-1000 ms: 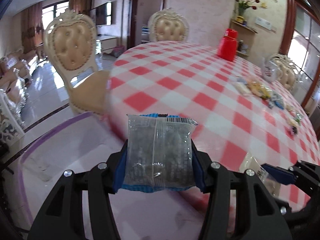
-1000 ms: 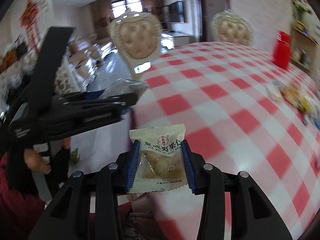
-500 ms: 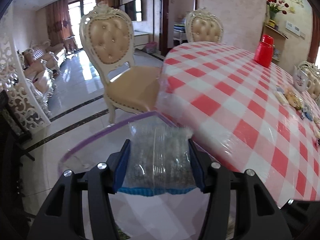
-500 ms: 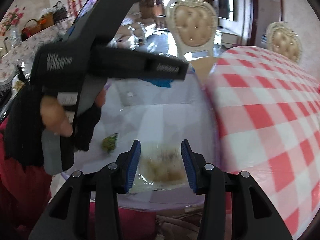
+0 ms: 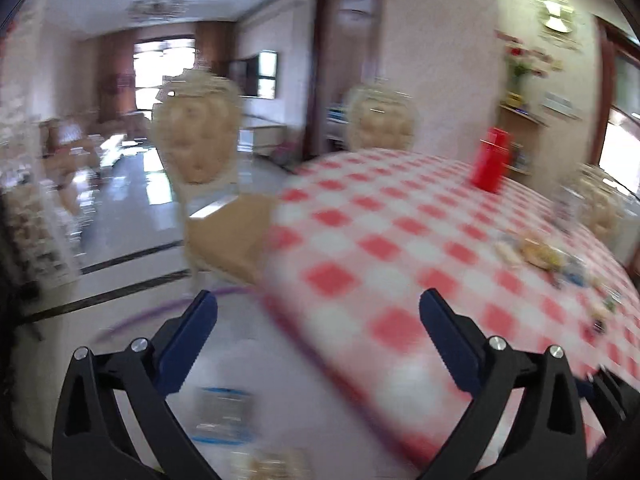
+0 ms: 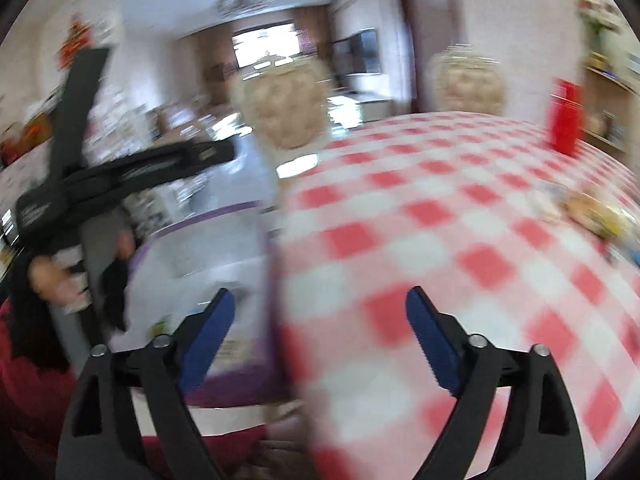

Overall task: Organize snacks
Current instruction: 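Carry both bags to the purple-rimmed container and open both tools to drop them, then grasp the green-and-white snack bag with the right tool while the left tool grasps a black chocolate bar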

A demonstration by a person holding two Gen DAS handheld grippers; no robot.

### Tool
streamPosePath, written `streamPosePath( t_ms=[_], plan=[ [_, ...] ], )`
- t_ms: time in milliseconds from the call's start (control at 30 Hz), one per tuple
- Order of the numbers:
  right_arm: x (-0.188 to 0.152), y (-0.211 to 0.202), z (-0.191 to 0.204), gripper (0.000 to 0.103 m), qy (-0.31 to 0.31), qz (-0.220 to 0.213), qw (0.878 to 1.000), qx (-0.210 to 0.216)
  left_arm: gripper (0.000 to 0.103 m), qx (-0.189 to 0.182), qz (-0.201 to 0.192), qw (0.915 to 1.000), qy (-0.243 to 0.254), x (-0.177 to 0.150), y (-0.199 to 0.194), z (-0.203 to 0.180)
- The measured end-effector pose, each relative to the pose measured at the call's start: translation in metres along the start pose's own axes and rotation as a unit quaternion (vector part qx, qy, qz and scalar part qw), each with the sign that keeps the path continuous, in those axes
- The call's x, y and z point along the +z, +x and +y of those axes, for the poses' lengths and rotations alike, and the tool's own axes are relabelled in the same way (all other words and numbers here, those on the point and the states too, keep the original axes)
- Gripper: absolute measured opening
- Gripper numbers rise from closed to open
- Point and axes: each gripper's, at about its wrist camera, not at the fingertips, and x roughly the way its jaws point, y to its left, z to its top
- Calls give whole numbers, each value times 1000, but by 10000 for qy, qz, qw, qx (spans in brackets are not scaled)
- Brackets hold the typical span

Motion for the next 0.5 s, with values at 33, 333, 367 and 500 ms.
streamPosePath(
  t_ms=[33,333,367,500],
  plan=[
    [-5,-9,-20,87,185,-93,9995,-228,101,-229,89,9996,155,-3,5,-25],
    [-59,-101,-227,87,2559,-606,9373,-2289,101,-2282,949,9646,922,-24,81,-237],
    [-67,-109,-248,87,2781,-661,9266,-2442,101,-2414,1022,9609,889,-23,89,-254],
    [-95,-144,-329,87,3670,-798,8818,-2854,101,-2913,1154,9477,603,-17,134,-329]
  ],
)
